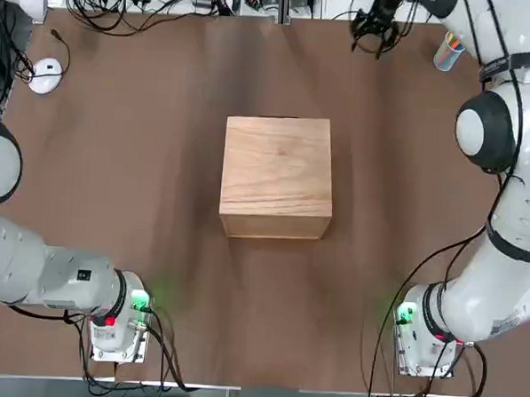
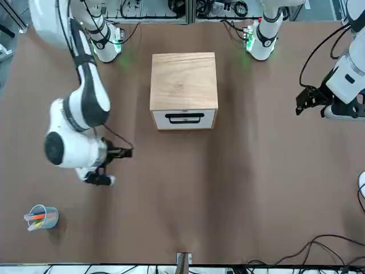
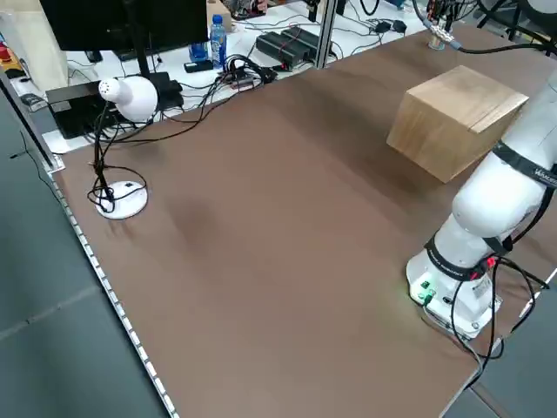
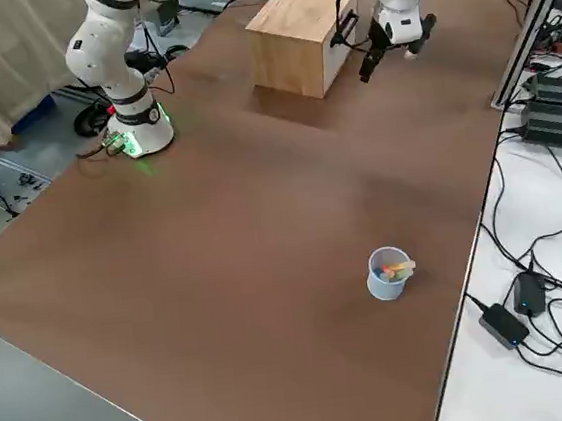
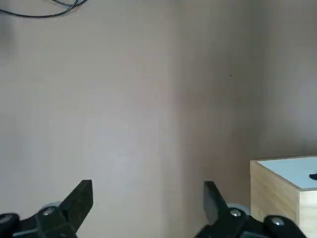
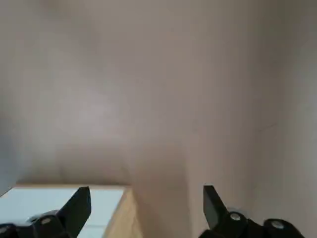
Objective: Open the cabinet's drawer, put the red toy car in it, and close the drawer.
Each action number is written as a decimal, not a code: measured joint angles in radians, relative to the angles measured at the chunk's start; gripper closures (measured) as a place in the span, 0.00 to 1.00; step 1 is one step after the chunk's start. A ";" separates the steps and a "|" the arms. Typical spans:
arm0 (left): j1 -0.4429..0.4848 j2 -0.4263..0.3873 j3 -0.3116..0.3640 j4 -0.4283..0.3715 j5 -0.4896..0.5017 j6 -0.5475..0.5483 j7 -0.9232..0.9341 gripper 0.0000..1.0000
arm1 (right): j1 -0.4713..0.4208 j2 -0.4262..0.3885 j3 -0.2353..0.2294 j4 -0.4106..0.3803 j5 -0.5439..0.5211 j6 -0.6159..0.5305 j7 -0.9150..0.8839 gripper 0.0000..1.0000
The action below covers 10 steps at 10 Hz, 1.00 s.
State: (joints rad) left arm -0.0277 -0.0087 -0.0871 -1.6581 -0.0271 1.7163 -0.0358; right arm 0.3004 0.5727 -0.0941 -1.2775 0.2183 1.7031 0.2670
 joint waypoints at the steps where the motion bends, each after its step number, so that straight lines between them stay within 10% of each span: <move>1: 0.000 0.000 0.000 0.000 0.000 0.000 0.000 0.01 | -0.022 -0.005 -0.004 0.026 -0.081 -0.001 0.000 0.00; 10: -0.004 0.004 0.011 0.008 -0.001 0.001 0.006 0.03 | -0.267 -0.206 -0.011 0.079 -0.151 -0.061 -0.158 0.00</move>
State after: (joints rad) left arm -0.0319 -0.0045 -0.0763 -1.6496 -0.0279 1.7173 -0.0296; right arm 0.0336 0.3671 -0.1050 -1.1990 0.0676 1.6419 0.1089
